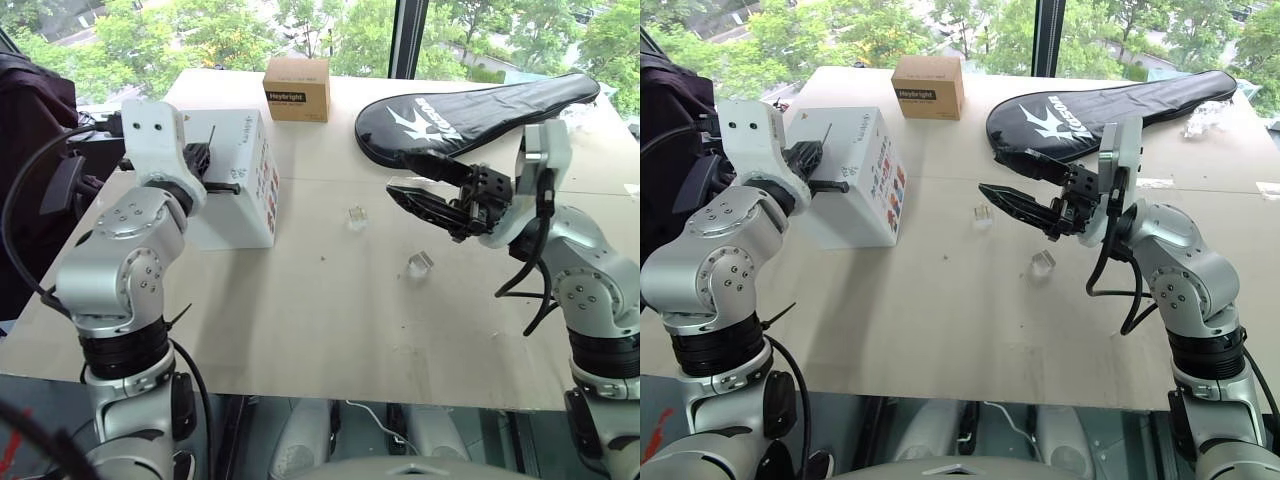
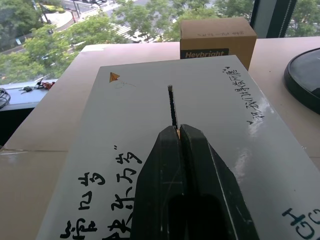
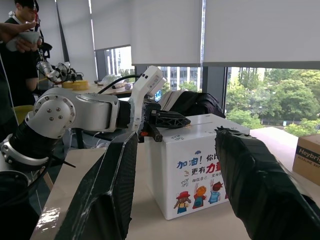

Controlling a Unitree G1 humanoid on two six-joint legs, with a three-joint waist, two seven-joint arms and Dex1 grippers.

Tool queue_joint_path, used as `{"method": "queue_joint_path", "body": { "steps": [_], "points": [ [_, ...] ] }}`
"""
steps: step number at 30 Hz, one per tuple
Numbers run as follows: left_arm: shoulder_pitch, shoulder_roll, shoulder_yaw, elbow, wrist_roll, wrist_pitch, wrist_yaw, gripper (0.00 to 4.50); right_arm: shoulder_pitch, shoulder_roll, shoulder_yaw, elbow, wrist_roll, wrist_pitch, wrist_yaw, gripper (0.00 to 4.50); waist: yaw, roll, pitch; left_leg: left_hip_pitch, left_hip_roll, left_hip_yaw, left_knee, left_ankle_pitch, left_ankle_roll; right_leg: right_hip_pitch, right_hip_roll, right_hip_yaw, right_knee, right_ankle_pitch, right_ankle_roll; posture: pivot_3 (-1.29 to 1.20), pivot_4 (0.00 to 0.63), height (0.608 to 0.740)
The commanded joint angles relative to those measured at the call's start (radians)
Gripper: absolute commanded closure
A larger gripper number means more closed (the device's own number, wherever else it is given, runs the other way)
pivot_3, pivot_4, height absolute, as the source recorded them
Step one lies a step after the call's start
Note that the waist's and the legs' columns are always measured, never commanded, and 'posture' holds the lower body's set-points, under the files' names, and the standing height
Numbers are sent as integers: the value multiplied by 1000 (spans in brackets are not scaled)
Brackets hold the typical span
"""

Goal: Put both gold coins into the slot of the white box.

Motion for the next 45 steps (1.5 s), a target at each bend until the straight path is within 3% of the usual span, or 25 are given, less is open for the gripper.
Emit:
{"method": "queue_joint_path", "body": {
  "steps": [1, 8, 13, 17, 23, 30, 45],
  "points": [
    [1, -3, 2, 8, 22, 13, -4, 3920, -4, 1, -31, -35, 3, -14, 3, 1777, 0, 0, 0, 0, 0, 0, 0, 0, 0, 0, 0, 0, 0, 0, 0, 0, 150, 740],
    [-12, 8, 8, 21, 74, -96, -24, 985, 9, -5, -14, -32, -41, -10, -19, 1777, 3, 0, 0, -1, -1, -1, 2, 0, 0, 0, 0, -1, 0, 0, 0, 0, 150, 740],
    [-47, 27, 48, 21, 23, -244, -146, 985, 42, 5, 81, -17, -210, 3, -106, 1777, 1, 0, 0, -2, 0, -2, 5, 0, 0, 0, -1, -1, 0, 0, 0, 0, 150, 740],
    [9, 96, 102, -86, -233, -280, -482, 985, 31, 69, 249, 113, -469, -28, -232, 1777, -13, -1, -1, -2, 0, -1, 5, 0, -1, 0, 0, -1, 0, 0, 0, 0, 150, 740],
    [378, 328, 114, -272, -416, -172, -786, 985, -82, 270, 296, 390, -636, 2, -431, 1777, -35, -1, 0, -2, 0, 0, 3, 0, -1, -3, 1, 3, 0, 0, 0, 0, 150, 740],
    [538, 311, 137, -260, -360, -239, -736, 985, -146, 424, 305, 583, -732, -85, -489, 1777, -24, 0, 0, -2, -1, -2, 2, 0, -1, -2, 1, 1, 0, 0, -1, 0, 150, 740],
    [598, 268, 120, -281, -336, -285, -652, 985, -162, 522, 262, 703, -817, -140, -564, 1777, -30, 0, 0, -2, -2, -2, 1, 0, -1, -3, 0, 1, 0, 0, -1, 0, 150, 740]
  ]
}}
